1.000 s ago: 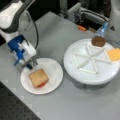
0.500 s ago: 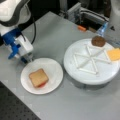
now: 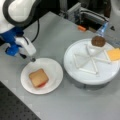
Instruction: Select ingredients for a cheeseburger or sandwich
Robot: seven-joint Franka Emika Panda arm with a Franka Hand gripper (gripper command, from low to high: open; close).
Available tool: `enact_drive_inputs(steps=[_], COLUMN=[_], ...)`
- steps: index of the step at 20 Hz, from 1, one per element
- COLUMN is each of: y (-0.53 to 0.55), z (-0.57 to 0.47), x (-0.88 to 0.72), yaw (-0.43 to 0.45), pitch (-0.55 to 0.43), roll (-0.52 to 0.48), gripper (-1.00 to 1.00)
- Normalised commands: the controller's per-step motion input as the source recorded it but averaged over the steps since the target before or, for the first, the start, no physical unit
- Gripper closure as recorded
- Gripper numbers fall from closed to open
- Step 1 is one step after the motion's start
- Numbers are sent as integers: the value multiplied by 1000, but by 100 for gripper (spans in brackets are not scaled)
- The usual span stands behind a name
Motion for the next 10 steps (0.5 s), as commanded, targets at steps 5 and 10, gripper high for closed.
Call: enact_drive_inputs(steps=[5,10], y=[415,295], z=[-43,0], x=[-689,-747], yaw=[-206,-178], pitch=[-98,-141], roll=[-534,-493], gripper=[-100,-100])
